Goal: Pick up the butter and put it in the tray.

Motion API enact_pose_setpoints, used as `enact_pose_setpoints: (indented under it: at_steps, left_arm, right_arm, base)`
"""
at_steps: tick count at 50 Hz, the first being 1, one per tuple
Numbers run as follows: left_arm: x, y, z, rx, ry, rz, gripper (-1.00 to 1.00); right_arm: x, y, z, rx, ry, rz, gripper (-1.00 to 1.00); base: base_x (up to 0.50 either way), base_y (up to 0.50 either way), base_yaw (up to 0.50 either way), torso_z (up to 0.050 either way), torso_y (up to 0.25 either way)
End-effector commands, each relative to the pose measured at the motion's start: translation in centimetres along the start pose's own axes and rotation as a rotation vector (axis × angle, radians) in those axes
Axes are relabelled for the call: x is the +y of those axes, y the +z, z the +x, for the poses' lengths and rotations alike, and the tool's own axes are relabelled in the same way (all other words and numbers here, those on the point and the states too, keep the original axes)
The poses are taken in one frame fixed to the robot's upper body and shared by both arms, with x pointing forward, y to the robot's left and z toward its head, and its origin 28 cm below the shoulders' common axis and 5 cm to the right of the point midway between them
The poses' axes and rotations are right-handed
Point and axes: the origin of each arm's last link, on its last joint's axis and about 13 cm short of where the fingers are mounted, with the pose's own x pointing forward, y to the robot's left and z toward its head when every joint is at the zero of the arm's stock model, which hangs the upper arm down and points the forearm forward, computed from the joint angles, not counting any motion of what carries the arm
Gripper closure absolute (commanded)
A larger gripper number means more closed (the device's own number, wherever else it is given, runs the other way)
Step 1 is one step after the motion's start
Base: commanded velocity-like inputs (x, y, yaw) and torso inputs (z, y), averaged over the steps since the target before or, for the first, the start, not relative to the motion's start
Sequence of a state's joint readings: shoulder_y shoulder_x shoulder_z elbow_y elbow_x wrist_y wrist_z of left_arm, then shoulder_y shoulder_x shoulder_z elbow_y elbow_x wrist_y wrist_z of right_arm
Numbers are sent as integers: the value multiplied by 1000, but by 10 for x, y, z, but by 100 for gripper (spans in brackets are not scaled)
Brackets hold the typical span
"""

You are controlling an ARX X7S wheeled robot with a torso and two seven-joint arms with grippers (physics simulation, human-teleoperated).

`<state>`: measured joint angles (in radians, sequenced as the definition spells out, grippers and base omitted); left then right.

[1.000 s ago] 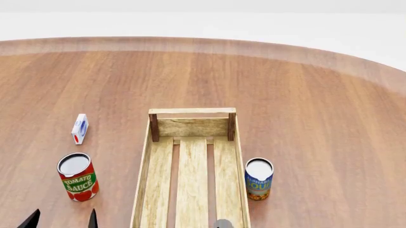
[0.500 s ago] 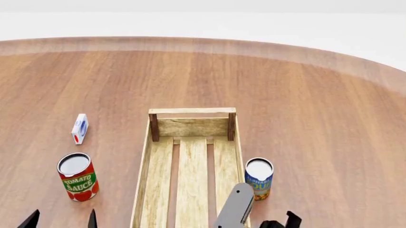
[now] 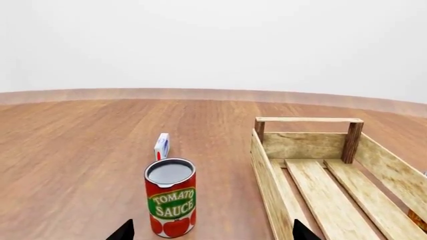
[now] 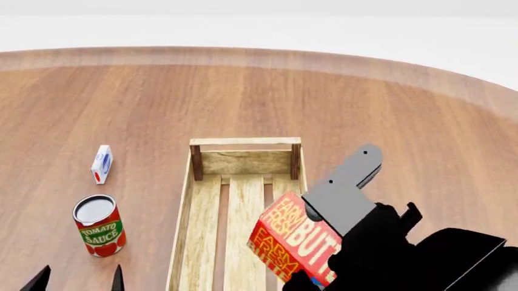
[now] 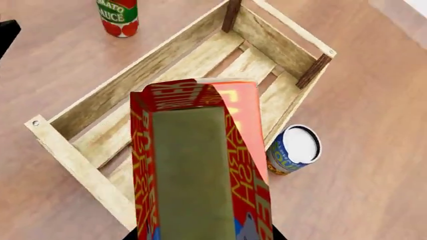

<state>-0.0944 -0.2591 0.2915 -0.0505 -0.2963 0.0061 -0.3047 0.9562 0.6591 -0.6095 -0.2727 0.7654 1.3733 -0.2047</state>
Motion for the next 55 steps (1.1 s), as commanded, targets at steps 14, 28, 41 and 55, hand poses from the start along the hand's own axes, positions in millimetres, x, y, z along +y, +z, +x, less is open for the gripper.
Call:
enact_pose_setpoints:
  at_steps: [14,28,41,55]
  left_arm:
    - [1,3,1,-5,7,-3,-100]
    - [0,1,-1,-5,7,0,-100]
    - [1,2,-4,-10,11,-2,-100]
    - [1,6,-5,-20,13,-5,-100]
  right_arm:
    - [-20,46,58,-126,-183,251,100]
    - [-14,69,110,-121,-139,296,100]
    - [13,53,156,-25,-88,277,100]
    - [31,26,169,117,-53,213,100]
  base:
    - [0,0,0,0,1]
    - [0,0,0,0,1]
    - [0,0,0,2,1]
    - [0,0,0,0,1]
